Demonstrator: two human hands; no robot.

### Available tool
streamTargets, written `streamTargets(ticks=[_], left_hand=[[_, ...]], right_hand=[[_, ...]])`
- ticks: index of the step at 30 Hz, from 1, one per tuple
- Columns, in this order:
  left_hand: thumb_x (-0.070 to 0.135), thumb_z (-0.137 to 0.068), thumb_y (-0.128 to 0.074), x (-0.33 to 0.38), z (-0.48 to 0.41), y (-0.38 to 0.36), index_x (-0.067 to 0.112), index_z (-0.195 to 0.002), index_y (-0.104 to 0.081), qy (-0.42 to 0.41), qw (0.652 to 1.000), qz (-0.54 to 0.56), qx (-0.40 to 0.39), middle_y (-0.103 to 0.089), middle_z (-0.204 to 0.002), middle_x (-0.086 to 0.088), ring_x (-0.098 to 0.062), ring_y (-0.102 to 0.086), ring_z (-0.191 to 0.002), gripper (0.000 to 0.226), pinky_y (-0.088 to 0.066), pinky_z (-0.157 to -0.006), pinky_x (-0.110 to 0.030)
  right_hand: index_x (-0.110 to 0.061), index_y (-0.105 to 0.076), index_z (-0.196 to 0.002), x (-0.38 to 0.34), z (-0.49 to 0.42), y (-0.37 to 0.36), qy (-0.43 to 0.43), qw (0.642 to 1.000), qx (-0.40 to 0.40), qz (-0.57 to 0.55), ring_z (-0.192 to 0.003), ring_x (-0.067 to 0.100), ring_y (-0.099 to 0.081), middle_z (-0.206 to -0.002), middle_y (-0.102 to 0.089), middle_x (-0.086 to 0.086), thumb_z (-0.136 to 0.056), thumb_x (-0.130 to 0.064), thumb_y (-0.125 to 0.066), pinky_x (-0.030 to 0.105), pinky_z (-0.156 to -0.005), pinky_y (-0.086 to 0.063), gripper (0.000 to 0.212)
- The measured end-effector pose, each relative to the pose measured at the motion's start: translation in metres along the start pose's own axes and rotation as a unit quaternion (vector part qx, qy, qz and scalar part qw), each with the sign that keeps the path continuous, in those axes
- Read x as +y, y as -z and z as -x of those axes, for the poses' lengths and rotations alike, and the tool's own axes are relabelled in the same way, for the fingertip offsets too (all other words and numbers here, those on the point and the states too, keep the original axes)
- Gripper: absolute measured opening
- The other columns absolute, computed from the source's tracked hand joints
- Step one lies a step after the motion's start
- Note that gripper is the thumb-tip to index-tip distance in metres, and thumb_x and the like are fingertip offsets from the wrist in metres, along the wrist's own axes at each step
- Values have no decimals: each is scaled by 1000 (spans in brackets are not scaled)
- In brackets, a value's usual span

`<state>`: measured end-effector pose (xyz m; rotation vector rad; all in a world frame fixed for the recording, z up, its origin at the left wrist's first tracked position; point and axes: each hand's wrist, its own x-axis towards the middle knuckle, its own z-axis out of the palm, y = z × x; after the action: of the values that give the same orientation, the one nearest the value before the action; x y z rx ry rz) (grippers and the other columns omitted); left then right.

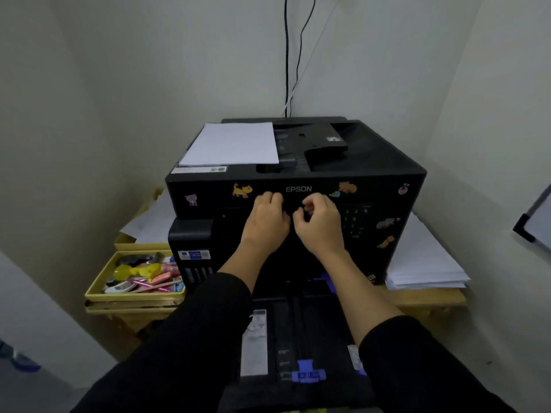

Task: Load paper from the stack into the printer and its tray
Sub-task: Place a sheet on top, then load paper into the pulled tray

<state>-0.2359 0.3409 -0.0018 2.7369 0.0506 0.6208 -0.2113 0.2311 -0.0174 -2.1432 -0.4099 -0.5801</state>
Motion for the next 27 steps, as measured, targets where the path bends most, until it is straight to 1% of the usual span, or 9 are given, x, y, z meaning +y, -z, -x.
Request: streamTargets(ticks=[4, 7, 10, 13, 15, 17, 20, 23, 27], left_hand=[[13, -93, -46, -16, -41, 33, 2, -115, -52, -21, 996, 5, 84, -53, -116, -11, -24, -47, -111, 25, -40, -89, -28], [17, -94, -47, -32, -68, 49, 2, -117, -52, -12, 994, 8, 105, -54, -117, -11, -23, -47, -110, 27, -42, -89, -28], [25, -96, -45, -53, -97, 62, 4, -125, -50, 19, 996, -35, 76, -53, -124, -11, -24, -47, -115, 36, -42, -93, -32], [28, -96, -42, -75, -122, 70, 5, -124, -51, 46, 993, -109, 16, -53, -125, -12, -27, -47, -116, 38, -42, -93, -35], [29, -96, -42, -86, -135, 73, 4, -119, -54, 59, 990, -130, -11, -55, -121, -12, -27, -48, -114, 36, -42, -91, -35], [27, -95, -41, -93, -144, 75, 3, -110, -57, 75, 989, -124, -42, -56, -116, -12, -27, -51, -108, 32, -41, -86, -34], [23, -92, -43, -99, -150, 75, 7, -88, -53, 88, 986, -115, -81, -58, -109, -12, -25, -50, -92, 20, -39, -80, -33], [25, -91, -43, -104, -154, 74, 8, -85, -51, 92, 984, -124, -94, -54, -99, -9, -26, -53, -95, 19, -39, -80, -32], [23, -89, -46, -107, -164, 76, 9, -81, -47, 100, 984, -108, -102, -47, -89, -5, -22, -46, -83, 16, -42, -79, -32]], right_hand=[[0, -61, -88, -33, -55, -12, 0, 998, 51, -48, -84, 23, -57, -90, -61, 12, -87, -16, -58, 28, -71, -46, 17], [1, -60, -86, -50, -93, -23, -29, 997, 50, -46, -77, 20, -54, -85, -59, 10, -91, -18, -53, 27, -65, -41, 21], [-1, -55, -74, -59, -133, -36, -78, 997, 10, -16, -68, 22, -49, -75, -53, 12, -90, -11, -48, 30, -62, -38, 21], [-7, -34, -54, -66, -168, -44, -174, 984, -27, -16, -64, 22, -43, -61, -40, 7, -88, -2, -47, 30, -57, -32, 36], [1, -47, -63, -66, -185, -53, -233, 970, -60, -38, -75, 23, -48, -75, -50, 12, -88, 0, -47, 30, -59, -37, 25], [6, -58, -93, -62, -199, -63, -282, 951, -83, -93, -88, 28, -59, -98, -59, 18, -87, -1, -51, 32, -73, -50, 12], [10, -50, -124, -51, -211, -78, -355, 910, -118, -179, -110, 38, -60, -124, -59, 24, -85, -3, -62, 49, -96, -51, 43], [10, -50, -126, -53, -215, -85, -380, 893, -150, -190, -115, 37, -59, -127, -59, 22, -83, -10, -70, 50, -99, -48, 52], [9, -50, -126, -62, -220, -86, -374, 901, -185, -116, -118, 34, -55, -129, -56, 20, -88, -11, -65, 44, -103, -46, 46]])
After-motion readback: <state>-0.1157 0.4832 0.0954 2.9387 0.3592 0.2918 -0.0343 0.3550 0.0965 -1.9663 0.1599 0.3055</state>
